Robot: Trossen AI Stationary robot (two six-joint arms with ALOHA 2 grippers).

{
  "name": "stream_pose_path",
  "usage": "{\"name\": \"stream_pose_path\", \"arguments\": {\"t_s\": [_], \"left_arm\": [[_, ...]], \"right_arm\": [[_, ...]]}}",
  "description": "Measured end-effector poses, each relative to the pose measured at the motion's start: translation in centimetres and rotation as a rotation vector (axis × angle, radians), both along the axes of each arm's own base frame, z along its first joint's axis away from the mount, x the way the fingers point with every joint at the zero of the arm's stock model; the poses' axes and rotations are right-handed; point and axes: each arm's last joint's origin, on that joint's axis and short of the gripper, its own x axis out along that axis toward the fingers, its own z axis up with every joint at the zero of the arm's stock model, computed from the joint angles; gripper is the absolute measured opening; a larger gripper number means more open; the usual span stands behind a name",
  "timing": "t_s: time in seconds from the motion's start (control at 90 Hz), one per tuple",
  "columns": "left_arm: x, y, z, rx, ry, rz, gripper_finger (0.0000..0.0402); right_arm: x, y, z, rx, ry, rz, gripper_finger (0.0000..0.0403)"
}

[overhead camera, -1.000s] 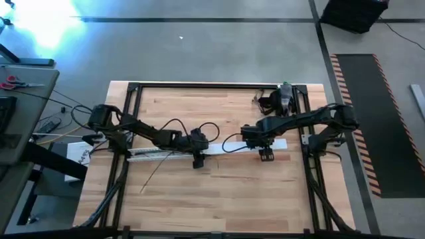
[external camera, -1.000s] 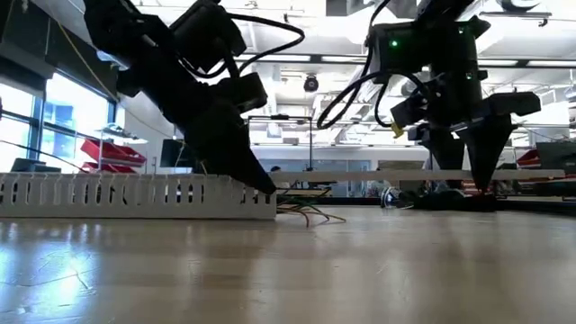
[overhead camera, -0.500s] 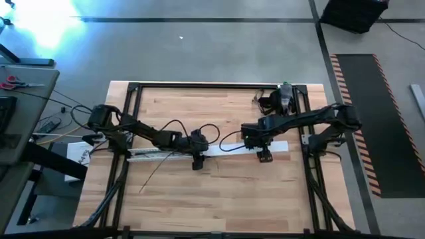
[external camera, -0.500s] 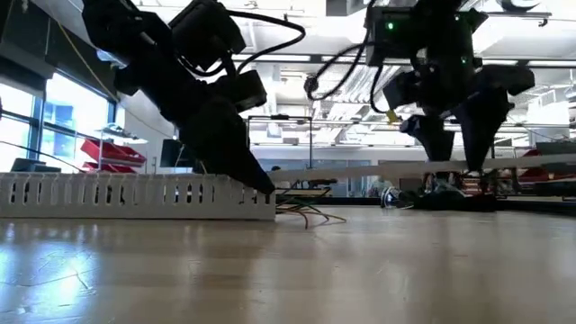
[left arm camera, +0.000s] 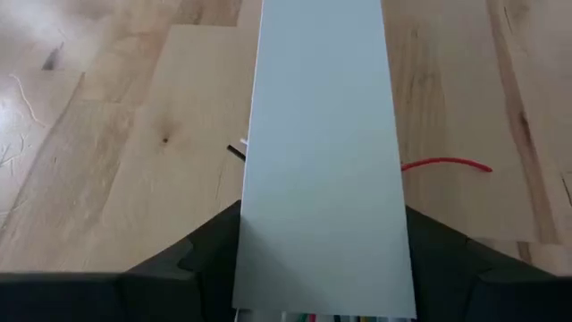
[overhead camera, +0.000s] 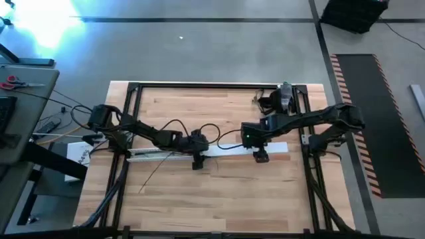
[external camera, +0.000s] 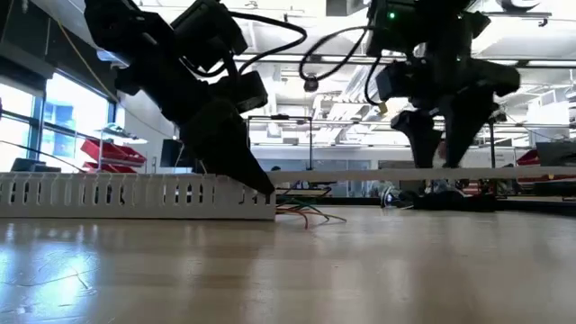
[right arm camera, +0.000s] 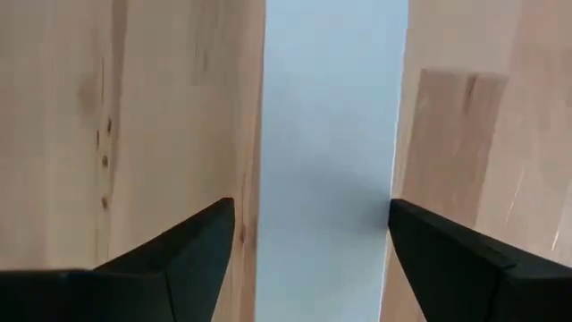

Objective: Ziptie cables
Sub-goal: Close the white cable duct

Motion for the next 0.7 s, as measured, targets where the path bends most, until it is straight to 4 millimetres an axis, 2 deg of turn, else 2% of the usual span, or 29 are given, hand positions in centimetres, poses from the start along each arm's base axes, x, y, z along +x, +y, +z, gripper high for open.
{"name": "stream_pose_path", "arguments": {"t_s": [0.122,0.233,0.378,0.467,0.578,0.7], "left_arm": [[0.0,0.0,0.0,0.0,0.002,0.0,0.021],[0.0,0.0,0.0,-0.001,0.003,-0.001,0.0211],[0.0,0.0,0.0,-0.002,0.002,-0.003,0.0211],[0.0,0.0,0.0,-0.003,0.003,-0.005,0.0211],[0.0,-0.1,0.0,0.001,0.003,-0.011,0.0211],[0.0,-0.1,-0.1,0.011,0.004,-0.022,0.0211]], "right_arm": [[-0.1,0.0,0.4,0.003,-0.019,-0.001,0.028],[-1.1,-0.1,1.4,-0.033,-0.008,-0.057,0.0279],[-3.9,-0.7,2.8,-0.175,0.111,-0.213,0.0279],[-6.1,-1.3,3.4,-0.2,0.256,-0.34,0.0277],[-8.0,-1.8,3.7,-0.234,0.433,-0.478,0.0254],[-8.7,-1.9,3.8,-0.239,0.514,-0.571,0.0205]]}}
